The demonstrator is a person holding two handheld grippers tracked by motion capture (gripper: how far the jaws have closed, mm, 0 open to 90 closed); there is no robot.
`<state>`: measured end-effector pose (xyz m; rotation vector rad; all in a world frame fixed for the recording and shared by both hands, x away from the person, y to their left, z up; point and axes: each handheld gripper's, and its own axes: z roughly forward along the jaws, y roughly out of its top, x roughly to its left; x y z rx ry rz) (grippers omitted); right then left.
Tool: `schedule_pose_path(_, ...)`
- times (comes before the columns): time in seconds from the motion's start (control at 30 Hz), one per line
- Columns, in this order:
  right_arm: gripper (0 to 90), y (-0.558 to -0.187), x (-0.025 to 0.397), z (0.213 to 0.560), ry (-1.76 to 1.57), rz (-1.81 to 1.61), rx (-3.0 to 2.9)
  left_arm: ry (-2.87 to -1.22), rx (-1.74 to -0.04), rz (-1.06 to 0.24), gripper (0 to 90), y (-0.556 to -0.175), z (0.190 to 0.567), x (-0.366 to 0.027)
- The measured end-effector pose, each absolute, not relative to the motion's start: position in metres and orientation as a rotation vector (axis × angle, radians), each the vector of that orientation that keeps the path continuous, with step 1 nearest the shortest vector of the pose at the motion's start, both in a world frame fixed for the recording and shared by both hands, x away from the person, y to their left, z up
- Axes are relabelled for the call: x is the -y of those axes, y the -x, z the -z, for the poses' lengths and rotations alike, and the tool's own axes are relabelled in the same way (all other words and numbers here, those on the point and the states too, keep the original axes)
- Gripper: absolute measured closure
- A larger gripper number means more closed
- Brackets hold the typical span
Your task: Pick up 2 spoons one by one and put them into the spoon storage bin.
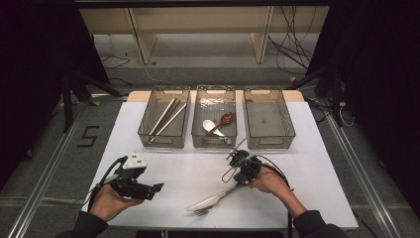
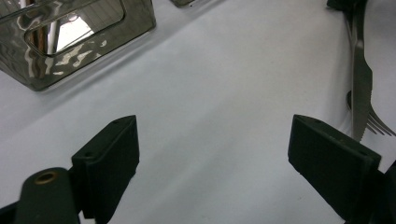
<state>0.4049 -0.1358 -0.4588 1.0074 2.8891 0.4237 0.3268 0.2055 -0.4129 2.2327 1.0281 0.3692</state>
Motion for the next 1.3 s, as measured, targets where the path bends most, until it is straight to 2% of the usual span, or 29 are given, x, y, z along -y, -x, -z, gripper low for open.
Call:
schedule_pose_path(0.63,90.0,-0.360,0.166,0.458,-1.021,-0.412,-2.874,-2.218,-1.032,-0.372,16.0,-0.327,0.412,-0.207)
schedule_pose_path(1.03,90.0,-0.358,0.170,0.458,-1.017,-0.431,-2.889,-2.217,-1.029,-0.371,16.0,-0.327,0.412,-0.207)
schedule_pose_path(1.3,58.5,-0.357,0.175,0.438,-0.965,-0.549,-2.881,-2.217,-1.025,-0.372,16.0,-0.328,0.412,-0.207)
